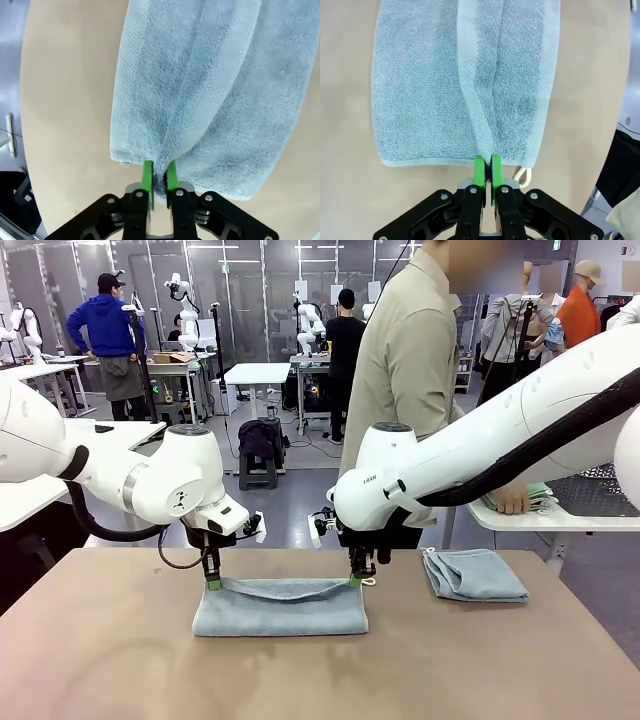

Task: Fold the towels and place them in the basket.
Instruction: When a person lays out a Towel with hook on the table, fold it in half twice.

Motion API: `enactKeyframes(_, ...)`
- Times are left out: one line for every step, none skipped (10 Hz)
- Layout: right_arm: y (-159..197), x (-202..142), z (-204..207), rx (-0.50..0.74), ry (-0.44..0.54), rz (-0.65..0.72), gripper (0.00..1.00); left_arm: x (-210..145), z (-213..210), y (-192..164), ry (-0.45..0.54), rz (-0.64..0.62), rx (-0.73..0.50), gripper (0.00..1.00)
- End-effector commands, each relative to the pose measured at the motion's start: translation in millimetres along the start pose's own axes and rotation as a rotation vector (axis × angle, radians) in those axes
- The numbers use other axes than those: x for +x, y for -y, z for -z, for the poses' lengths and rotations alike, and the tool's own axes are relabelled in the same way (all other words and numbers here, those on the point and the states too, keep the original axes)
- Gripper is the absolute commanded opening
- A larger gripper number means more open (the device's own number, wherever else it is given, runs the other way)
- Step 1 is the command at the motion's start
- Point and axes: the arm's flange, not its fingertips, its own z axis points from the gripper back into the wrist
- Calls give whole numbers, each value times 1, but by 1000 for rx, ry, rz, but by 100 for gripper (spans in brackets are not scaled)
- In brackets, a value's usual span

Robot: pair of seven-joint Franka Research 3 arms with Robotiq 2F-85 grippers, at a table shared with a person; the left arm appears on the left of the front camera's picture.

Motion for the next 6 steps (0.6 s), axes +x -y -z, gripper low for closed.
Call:
enactKeyframes(4, 1, -3, -36, 19, -12, 28, 5, 0, -8, 40, -9, 58, 30)
enactKeyframes(5, 2, -5, -59, 21, -13, 42, 4, -2, -10, 62, -13, 85, 41)
enactKeyframes(7, 2, -8, -96, 27, -17, 48, 3, -3, -13, 84, -22, 120, 49)
enactKeyframes(8, 3, -10, -130, 32, -18, 62, 1, -5, -15, 99, -35, 143, 60)
enactKeyframes(9, 4, -11, -158, 38, -12, 68, -1, -6, -17, 104, -44, 161, 68)
enactKeyframes(9, 5, -15, -188, 42, -10, 82, -3, -10, -18, 122, -50, 196, 79)
